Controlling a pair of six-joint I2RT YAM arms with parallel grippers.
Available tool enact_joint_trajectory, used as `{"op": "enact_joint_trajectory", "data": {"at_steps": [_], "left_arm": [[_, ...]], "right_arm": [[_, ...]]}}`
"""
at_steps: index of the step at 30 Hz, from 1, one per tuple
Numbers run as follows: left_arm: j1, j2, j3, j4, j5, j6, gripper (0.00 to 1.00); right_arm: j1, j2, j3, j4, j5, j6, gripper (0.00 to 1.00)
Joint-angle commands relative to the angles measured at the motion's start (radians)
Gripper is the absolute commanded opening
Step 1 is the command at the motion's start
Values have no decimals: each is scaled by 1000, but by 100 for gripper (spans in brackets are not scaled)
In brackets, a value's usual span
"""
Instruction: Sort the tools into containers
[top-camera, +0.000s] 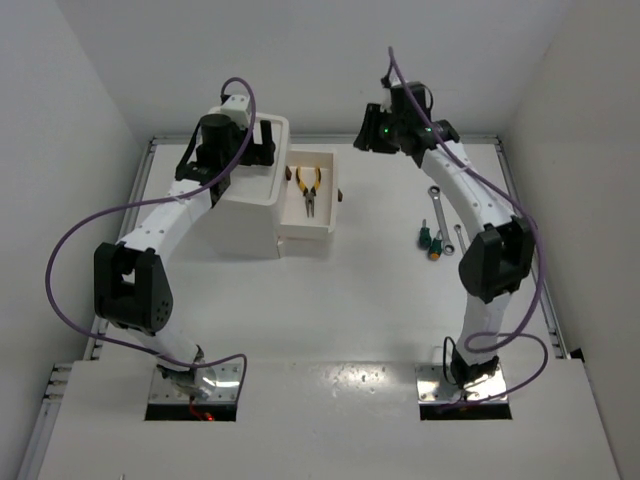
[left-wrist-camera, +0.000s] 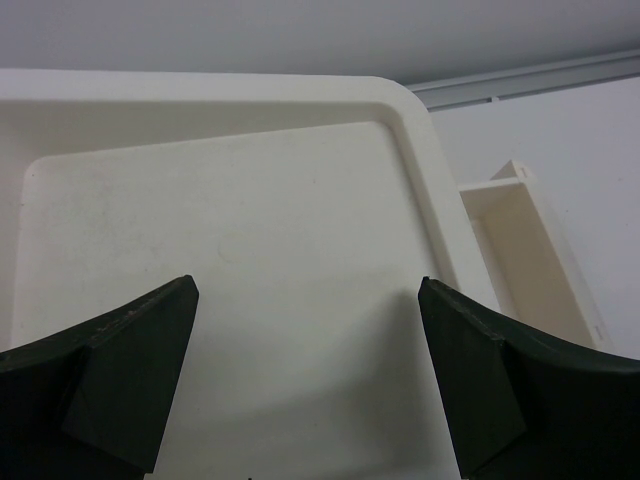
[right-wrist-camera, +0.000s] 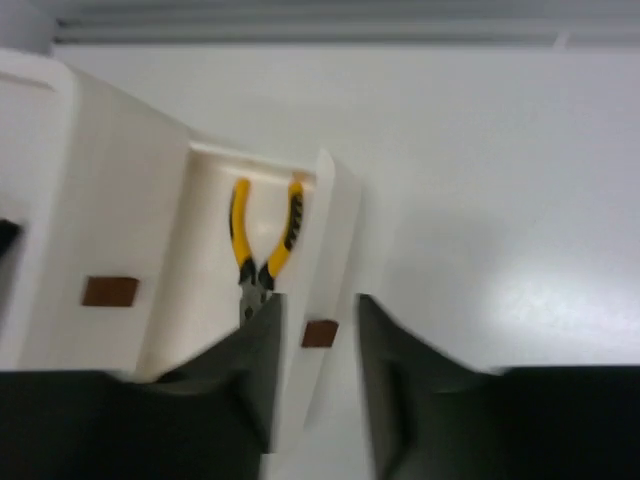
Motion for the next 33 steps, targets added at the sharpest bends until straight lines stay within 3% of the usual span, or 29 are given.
{"op": "enact_joint_trajectory", "data": {"at_steps": [1, 4, 6, 19, 28, 33], "left_arm": [[-4, 89, -73, -366, 40, -86, 100], [-4, 89, -73, -366, 31, -86, 100], [-4, 89, -73, -366, 31, -86, 100], [-4, 89, -82, -366, 21, -86, 100], [-4, 89, -91, -366, 40, -86, 100], [-4, 80, -91, -366, 40, -86, 100]], "right_arm": [[8, 78, -54, -107, -45, 1, 46], [8, 112, -79, -107, -45, 20, 54], [17, 143, -79, -116, -31, 20, 54], [28, 279, 2, -59, -497, 40, 54], [79, 358, 70, -15, -541, 80, 54], [88, 427, 157, 7, -430, 106, 54]]}}
